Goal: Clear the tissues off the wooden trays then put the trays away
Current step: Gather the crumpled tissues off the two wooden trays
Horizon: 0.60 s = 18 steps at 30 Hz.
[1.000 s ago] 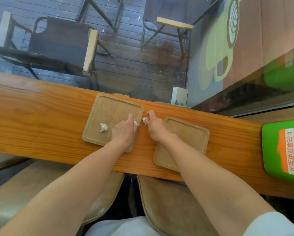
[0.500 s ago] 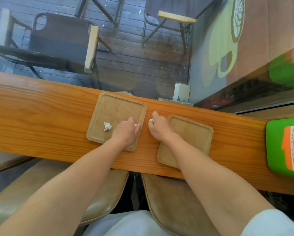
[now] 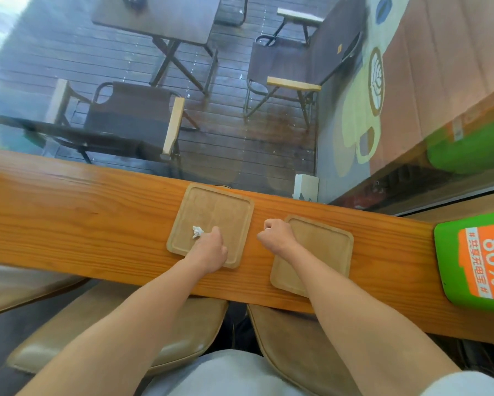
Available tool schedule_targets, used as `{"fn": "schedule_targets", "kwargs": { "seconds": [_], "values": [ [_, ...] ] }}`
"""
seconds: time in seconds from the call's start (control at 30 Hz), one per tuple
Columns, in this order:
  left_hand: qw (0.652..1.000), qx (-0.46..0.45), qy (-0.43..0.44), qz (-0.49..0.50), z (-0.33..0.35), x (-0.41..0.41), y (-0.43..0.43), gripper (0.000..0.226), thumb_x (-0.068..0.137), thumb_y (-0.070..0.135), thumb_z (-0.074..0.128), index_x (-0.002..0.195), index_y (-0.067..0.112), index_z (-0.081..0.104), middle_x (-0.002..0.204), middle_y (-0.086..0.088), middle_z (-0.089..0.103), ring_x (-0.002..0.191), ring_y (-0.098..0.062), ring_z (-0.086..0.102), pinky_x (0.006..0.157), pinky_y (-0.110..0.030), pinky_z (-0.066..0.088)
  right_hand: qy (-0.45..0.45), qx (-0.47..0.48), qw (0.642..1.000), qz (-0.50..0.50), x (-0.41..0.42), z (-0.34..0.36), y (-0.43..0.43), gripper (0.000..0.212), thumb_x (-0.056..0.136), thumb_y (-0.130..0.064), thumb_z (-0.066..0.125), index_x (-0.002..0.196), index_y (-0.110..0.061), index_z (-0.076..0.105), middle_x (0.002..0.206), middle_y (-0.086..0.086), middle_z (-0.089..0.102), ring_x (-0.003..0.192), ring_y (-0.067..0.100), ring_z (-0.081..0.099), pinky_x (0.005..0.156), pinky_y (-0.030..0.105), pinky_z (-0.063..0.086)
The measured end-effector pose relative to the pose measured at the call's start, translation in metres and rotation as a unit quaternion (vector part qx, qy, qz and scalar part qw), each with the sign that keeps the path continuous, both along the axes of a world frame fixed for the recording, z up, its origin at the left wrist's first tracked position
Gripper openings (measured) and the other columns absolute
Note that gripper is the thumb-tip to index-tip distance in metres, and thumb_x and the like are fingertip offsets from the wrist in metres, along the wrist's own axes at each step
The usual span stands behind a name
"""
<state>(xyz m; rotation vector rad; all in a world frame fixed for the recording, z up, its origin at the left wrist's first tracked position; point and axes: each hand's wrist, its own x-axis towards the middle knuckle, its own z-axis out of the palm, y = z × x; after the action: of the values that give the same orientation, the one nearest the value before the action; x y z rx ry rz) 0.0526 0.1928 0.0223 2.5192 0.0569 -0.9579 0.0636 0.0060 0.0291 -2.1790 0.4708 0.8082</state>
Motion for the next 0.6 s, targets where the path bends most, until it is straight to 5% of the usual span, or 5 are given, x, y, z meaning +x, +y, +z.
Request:
{"fn": "schedule_targets", "kwargs": {
  "seconds": [0.23,0.43,0.6],
  "values": [
    [0.997,0.048,-0.057,0.006,0.009,0.001,0.024,0.004,0.1,0.017,0.042,0.099,0.016,0.045,0.091,-0.009,0.059,0.071,-0.02,0.055,0.059,-0.034,0.047,0.002,-0.006,0.999,0.036,-0.02,0.007,0.005,0.024,0.085,-0.005,0.033,0.077,-0.014,0.054,0.084,0.006,0.057,0.072,0.022,0.051,0.055,0.029,0.036],
    [0.988,0.08,-0.131,-0.008,0.003,0.005,0.037,0.023,0.098,0.042,0.048,0.105,0.02,0.045,0.081,-0.003,0.064,0.068,-0.021,0.062,0.057,-0.037,0.055,-0.011,0.009,1.0,0.017,-0.042,0.006,0.013,0.029,0.086,-0.02,0.042,0.058,-0.017,0.038,0.061,0.0,0.042,0.056,0.016,0.037,0.053,0.031,0.031],
    [0.987,0.098,-0.127,0.01,-0.017,0.006,0.037,0.046,0.098,0.046,0.045,0.132,0.017,0.037,0.088,-0.006,0.065,0.072,-0.024,0.063,0.054,-0.034,0.05,-0.033,-0.018,0.999,-0.003,-0.061,0.004,0.013,0.043,0.094,-0.036,0.04,0.054,-0.019,0.037,0.059,-0.001,0.043,0.055,0.016,0.039,0.055,0.034,0.034]
  ]
}}
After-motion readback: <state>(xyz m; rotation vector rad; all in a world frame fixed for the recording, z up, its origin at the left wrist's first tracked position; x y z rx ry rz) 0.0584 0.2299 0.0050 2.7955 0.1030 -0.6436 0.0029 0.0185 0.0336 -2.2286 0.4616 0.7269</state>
